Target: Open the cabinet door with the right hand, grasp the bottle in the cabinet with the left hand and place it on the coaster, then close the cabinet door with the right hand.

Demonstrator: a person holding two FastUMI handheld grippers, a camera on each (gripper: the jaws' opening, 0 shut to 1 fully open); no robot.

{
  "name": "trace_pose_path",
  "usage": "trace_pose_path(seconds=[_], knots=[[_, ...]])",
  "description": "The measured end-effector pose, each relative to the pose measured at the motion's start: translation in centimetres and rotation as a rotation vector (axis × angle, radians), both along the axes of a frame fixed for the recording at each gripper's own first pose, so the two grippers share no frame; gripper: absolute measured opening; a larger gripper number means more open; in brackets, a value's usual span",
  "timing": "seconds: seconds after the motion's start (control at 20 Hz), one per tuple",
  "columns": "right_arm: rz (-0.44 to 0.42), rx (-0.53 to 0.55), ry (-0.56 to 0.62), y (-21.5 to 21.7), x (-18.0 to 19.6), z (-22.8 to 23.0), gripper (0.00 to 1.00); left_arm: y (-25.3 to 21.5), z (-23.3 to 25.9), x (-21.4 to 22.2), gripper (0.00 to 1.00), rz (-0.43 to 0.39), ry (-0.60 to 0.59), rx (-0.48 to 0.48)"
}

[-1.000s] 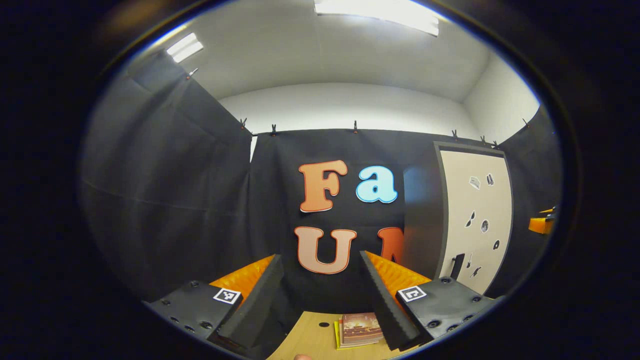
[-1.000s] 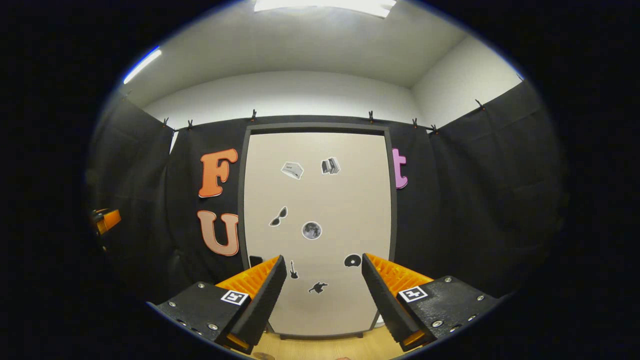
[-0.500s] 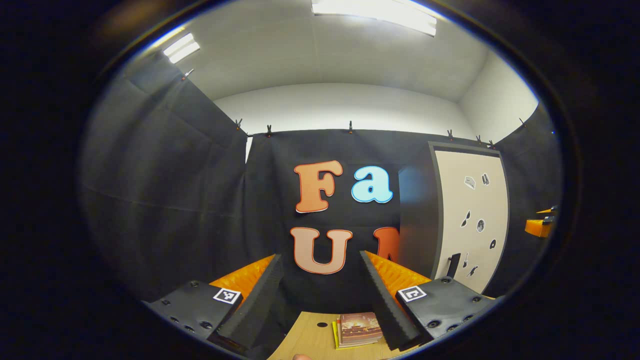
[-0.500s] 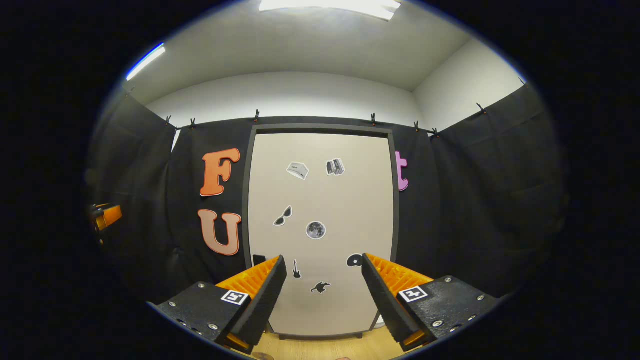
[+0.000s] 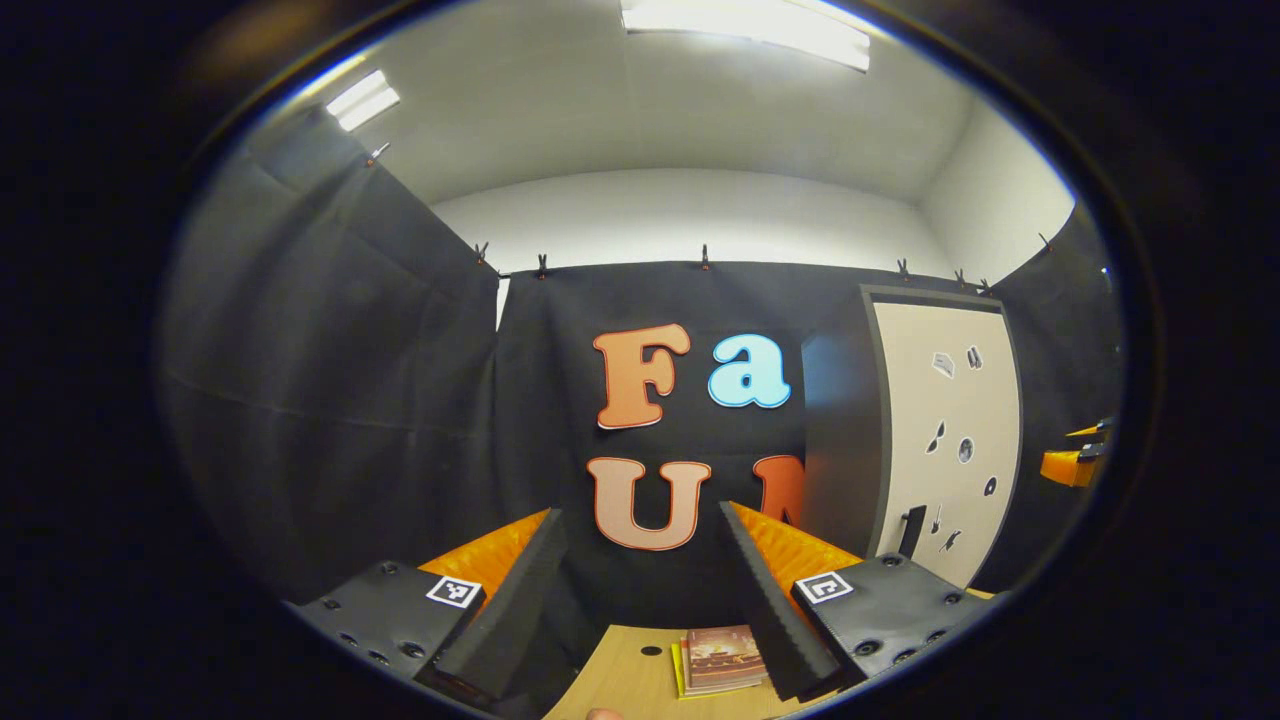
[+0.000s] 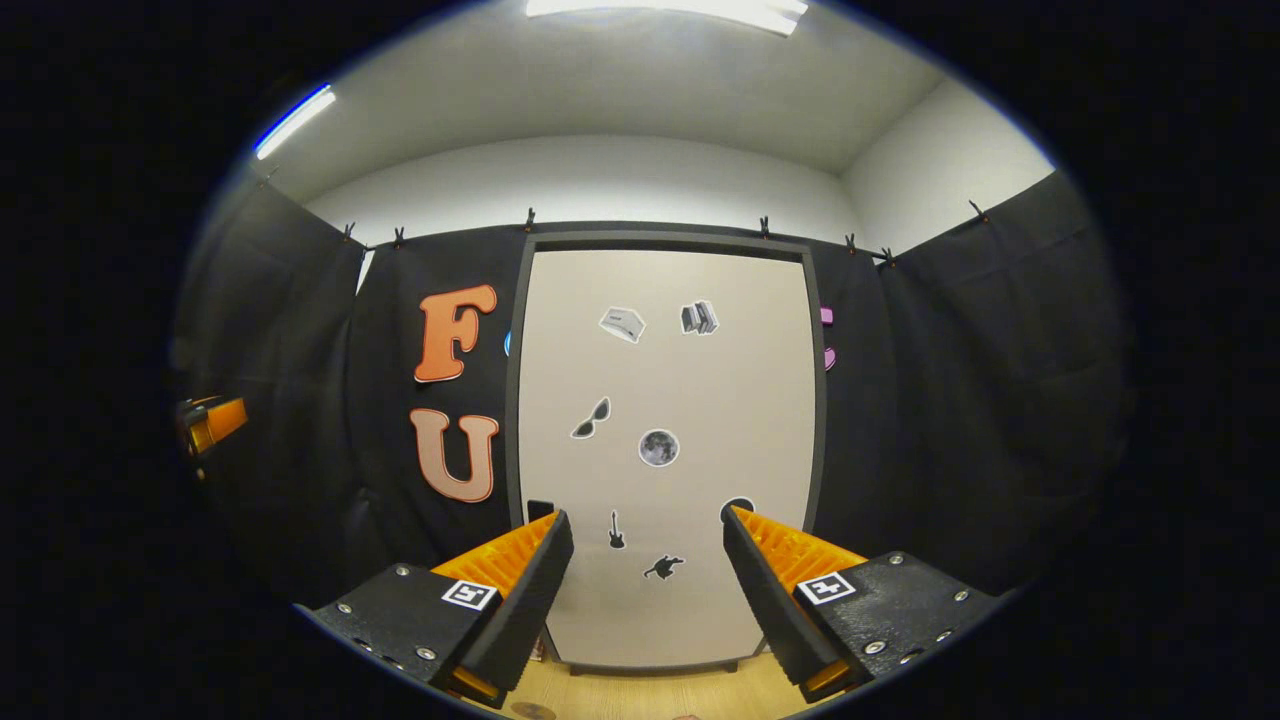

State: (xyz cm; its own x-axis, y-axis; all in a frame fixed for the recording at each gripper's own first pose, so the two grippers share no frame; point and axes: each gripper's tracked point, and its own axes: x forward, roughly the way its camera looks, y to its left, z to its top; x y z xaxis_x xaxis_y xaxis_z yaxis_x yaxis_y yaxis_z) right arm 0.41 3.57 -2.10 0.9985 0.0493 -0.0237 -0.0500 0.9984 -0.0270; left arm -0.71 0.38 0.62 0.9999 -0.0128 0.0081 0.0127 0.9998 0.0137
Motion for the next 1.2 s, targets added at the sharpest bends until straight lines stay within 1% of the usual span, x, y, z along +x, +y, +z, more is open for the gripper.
trace_pose_path(seconds=[0.25,0.5,0.65,0.75,0.9,1.2], knots=[[0.03,-0.02,0.032,2.2,1.0,-1.7,0.94,0.2,-0.2,-0.3,0.99,0.004,0.005,-0.004],[0.057,-0.035,0.072,4.7,2.8,-4.3,0.94,1.2,-0.7,-0.6,0.97,0.02,0.01,-0.008],[0.065,-0.056,0.087,6.0,4.4,-6.0,0.93,2.2,-1.2,-1.0,0.98,0.042,0.02,-0.007],[0.063,-0.081,0.103,6.7,5.3,-7.2,0.94,3.1,-1.4,-1.2,0.97,0.059,0.025,-0.002],[0.082,-0.069,0.116,8.3,6.4,-8.3,0.94,4.4,-1.8,-1.8,0.97,0.09,0.033,0.013],[0.07,-0.075,0.151,9.9,10.0,-10.8,0.94,7.6,-2.0,-3.3,0.97,0.157,0.039,0.032]])
